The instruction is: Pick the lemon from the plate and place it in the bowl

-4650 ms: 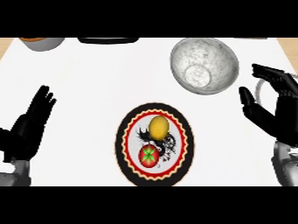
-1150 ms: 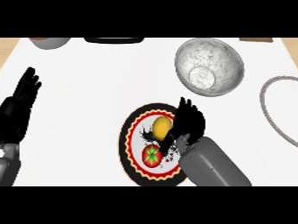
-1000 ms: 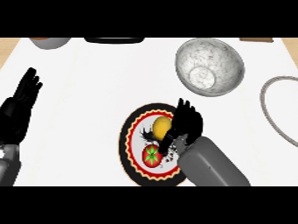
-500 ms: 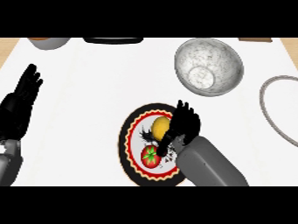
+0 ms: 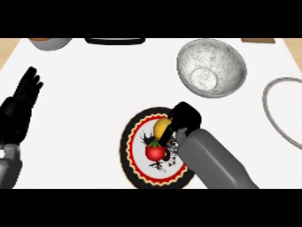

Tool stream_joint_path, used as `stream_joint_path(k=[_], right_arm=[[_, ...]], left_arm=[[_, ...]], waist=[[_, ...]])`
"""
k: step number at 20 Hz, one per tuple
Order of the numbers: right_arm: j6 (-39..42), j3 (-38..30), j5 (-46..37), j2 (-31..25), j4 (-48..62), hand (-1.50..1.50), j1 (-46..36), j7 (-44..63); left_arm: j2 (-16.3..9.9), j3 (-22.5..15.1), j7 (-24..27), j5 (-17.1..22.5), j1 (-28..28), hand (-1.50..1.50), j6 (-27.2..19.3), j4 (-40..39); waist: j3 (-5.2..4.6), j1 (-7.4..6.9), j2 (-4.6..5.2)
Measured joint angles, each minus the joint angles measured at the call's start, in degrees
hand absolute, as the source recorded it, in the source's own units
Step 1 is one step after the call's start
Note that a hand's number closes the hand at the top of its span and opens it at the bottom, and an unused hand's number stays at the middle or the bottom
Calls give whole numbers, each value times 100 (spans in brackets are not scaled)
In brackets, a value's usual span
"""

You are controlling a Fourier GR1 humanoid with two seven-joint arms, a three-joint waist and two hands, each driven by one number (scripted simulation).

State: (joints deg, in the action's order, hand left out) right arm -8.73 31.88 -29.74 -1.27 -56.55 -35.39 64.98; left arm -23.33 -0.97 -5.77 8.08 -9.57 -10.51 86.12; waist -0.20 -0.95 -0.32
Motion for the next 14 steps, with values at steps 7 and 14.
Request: stream_joint_path(k=[7, 14], right_arm=[[-483, 320, 169, -2, 396, 150, -178, -182], [263, 1039, 131, 80, 643, 150, -938, -1584]], left_arm=[[125, -9, -152, -158, -19, 0, -26, 141], [238, -28, 45, -205, -108, 0, 56, -44]], waist=[[-2, 11, -26], [11, -157, 66]])
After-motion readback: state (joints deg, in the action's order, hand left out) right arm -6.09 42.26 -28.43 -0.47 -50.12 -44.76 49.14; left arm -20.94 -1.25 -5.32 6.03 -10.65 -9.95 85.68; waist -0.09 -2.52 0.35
